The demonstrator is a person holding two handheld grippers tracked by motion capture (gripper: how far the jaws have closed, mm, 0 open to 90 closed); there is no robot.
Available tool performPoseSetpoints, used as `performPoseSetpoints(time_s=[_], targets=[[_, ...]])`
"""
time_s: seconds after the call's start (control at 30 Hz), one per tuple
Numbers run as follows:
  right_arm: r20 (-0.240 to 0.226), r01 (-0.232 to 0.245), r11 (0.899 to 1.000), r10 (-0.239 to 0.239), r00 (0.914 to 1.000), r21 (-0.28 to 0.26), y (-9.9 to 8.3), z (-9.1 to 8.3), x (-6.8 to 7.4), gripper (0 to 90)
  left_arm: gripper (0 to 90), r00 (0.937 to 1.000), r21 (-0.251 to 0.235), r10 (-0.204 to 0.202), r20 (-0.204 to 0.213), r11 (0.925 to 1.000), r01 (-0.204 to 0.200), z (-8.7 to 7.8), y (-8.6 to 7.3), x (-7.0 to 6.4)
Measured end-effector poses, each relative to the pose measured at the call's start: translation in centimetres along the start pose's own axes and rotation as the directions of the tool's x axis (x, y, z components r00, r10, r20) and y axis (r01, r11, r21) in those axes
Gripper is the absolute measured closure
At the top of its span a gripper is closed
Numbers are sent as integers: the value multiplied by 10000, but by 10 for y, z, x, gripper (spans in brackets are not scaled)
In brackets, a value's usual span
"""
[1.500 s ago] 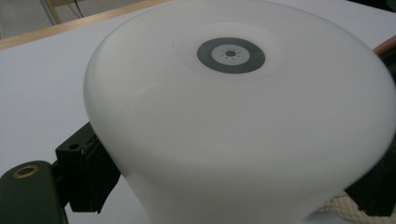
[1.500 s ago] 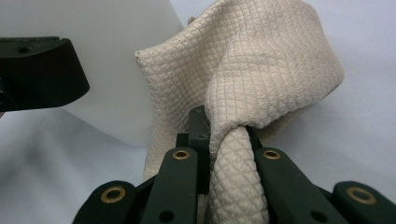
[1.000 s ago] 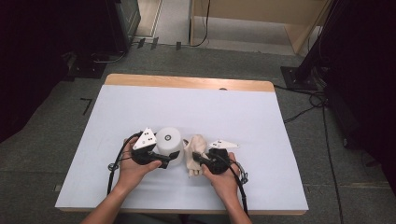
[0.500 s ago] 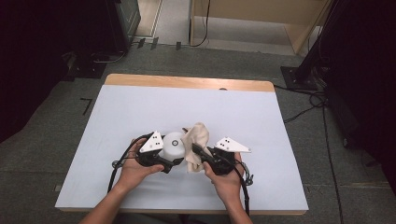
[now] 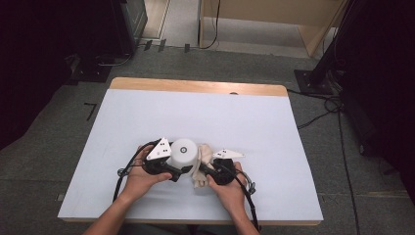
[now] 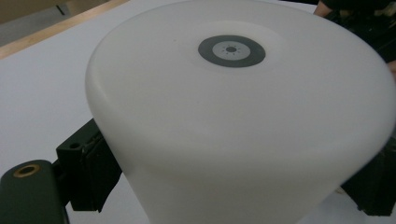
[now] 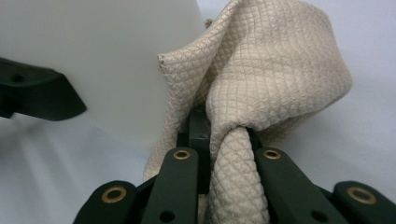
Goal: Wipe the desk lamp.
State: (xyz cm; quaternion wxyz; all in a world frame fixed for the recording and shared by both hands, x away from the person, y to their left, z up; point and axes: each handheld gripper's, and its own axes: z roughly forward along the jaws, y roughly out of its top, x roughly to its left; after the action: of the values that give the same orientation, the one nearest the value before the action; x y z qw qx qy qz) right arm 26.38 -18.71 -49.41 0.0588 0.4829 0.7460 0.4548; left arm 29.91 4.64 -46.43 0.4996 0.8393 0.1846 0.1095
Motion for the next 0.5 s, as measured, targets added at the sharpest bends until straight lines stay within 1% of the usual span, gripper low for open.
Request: performPoseSetpoints(time_s=[0.07, 0.13, 0.2, 0.23, 0.3, 0.33, 0.37, 0.4, 0.43, 0.5], targets=[[21, 31, 10000, -31, 10000, -1, 0, 0, 0, 839, 84, 10000, -11, -8, 5, 10000, 8, 0, 0, 0], [-4, 159, 9996, -159, 9999, -244, 2, -3, 1, 839, 84, 10000, -20, -27, 13, 10000, 27, 0, 0, 0], [-109, 330, 9961, -340, 9994, -822, 7, -11, 5, 838, 83, 10000, -24, -58, 21, 10000, 58, 1, -1, 0], [-223, 431, 9919, -461, 9987, -1198, 11, -18, 7, 838, 83, 10000, -28, -74, 26, 10000, 74, 1, -1, 0], [-375, 480, 9850, -550, 9978, -1657, 16, -27, 11, 837, 83, 9999, -38, -118, 37, 9999, 119, 1, -1, 0], [-410, 592, 9789, -685, 9968, -1957, 19, -33, 13, 837, 82, 9999, -30, -119, 42, 9999, 119, 1, -1, 0], [-416, 652, 9747, -758, 9963, -2140, 21, -37, 16, 837, 82, 9999, -37, -137, 43, 9999, 138, 2, -1, 0], [-419, 731, 9727, -843, 9956, -2201, 23, -39, 17, 837, 82, 9999, -31, -132, 44, 9999, 133, 1, -1, 0], [-398, 768, 9730, -875, 9954, -2177, 23, -39, 18, 836, 82, 9999, -39, -135, 55, 9999, 135, 1, -1, 0], [-372, 712, 9764, -804, 9961, -2037, 21, -35, 16, 836, 82, 9999, -37, -132, 50, 9999, 132, 2, -1, 0]])
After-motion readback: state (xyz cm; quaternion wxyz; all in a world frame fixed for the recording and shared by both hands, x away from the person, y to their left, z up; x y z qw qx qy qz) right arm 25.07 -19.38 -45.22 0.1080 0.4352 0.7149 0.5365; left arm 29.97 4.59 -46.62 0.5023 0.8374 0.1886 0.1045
